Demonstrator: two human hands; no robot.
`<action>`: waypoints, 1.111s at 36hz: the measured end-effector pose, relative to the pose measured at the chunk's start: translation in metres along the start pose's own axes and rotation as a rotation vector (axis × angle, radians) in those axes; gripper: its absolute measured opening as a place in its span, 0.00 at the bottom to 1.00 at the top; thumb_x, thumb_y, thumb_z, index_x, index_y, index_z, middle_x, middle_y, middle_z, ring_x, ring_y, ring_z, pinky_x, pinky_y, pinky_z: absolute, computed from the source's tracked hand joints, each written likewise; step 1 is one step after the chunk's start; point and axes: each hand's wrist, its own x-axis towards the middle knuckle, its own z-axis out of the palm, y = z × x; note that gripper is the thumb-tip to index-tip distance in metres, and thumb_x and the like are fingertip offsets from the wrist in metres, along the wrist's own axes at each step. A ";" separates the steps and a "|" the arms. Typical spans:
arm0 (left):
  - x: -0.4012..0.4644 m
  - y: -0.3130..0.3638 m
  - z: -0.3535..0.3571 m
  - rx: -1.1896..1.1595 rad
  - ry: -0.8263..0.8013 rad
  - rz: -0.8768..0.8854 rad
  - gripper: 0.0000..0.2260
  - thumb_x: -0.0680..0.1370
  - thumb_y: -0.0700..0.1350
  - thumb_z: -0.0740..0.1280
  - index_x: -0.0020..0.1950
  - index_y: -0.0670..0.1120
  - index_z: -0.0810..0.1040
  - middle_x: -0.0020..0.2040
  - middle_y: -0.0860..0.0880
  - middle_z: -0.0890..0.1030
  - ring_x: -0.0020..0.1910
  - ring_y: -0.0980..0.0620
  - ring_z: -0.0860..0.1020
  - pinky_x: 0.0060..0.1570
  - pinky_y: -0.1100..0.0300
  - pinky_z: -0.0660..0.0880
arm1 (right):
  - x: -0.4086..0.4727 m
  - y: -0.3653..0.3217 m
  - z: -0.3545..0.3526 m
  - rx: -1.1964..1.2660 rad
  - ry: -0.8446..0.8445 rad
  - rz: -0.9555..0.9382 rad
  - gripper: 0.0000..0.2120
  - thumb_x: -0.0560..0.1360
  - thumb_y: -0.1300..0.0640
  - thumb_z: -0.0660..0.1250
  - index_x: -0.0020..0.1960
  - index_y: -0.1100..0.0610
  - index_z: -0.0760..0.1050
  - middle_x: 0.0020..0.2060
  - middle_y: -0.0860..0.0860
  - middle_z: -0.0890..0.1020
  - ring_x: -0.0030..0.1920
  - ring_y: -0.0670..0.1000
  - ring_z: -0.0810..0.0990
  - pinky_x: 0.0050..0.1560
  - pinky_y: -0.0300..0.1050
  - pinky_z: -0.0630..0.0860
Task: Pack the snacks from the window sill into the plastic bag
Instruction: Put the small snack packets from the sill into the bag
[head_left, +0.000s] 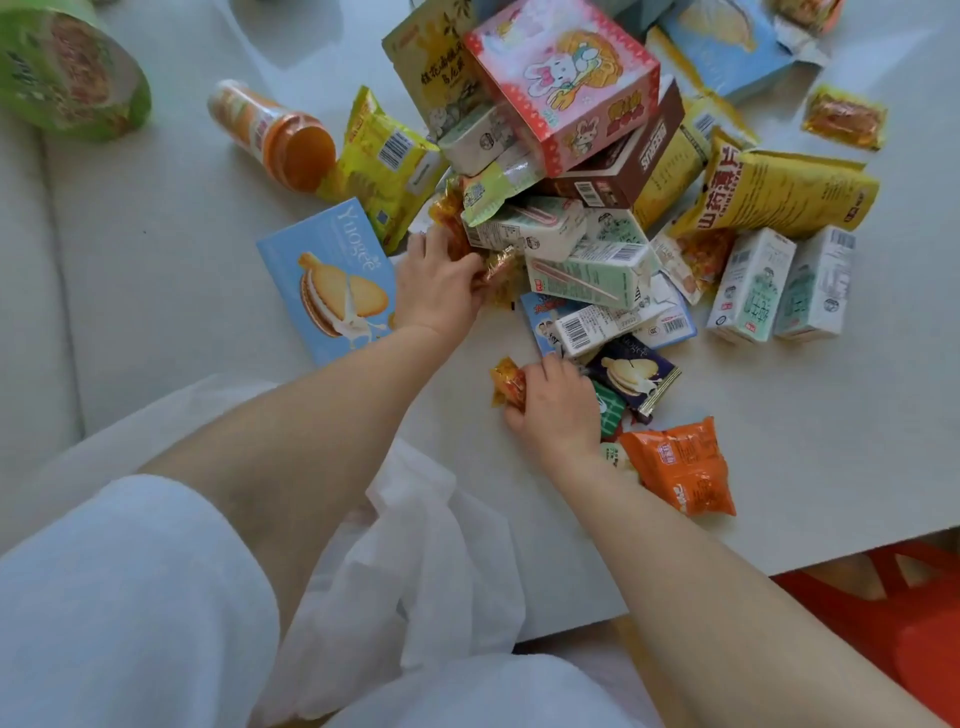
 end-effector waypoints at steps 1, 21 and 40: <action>0.003 -0.001 0.002 -0.001 0.024 -0.013 0.13 0.76 0.54 0.66 0.56 0.47 0.79 0.67 0.43 0.67 0.66 0.39 0.63 0.56 0.49 0.67 | -0.003 0.001 0.002 -0.015 -0.004 0.002 0.20 0.73 0.51 0.65 0.59 0.63 0.73 0.57 0.60 0.75 0.59 0.60 0.72 0.54 0.51 0.68; 0.016 -0.013 0.020 -0.018 0.010 0.024 0.10 0.77 0.43 0.65 0.57 0.45 0.77 0.74 0.43 0.60 0.68 0.38 0.61 0.59 0.49 0.66 | -0.001 0.008 0.009 0.006 -0.032 0.100 0.22 0.74 0.46 0.63 0.64 0.56 0.69 0.62 0.54 0.71 0.63 0.55 0.66 0.61 0.49 0.67; -0.032 -0.004 0.011 -0.002 -0.193 -0.049 0.38 0.64 0.67 0.70 0.69 0.54 0.64 0.72 0.45 0.58 0.70 0.39 0.59 0.69 0.47 0.60 | -0.014 0.012 0.007 0.094 0.024 0.142 0.22 0.71 0.47 0.66 0.61 0.57 0.73 0.59 0.53 0.74 0.61 0.55 0.68 0.60 0.49 0.66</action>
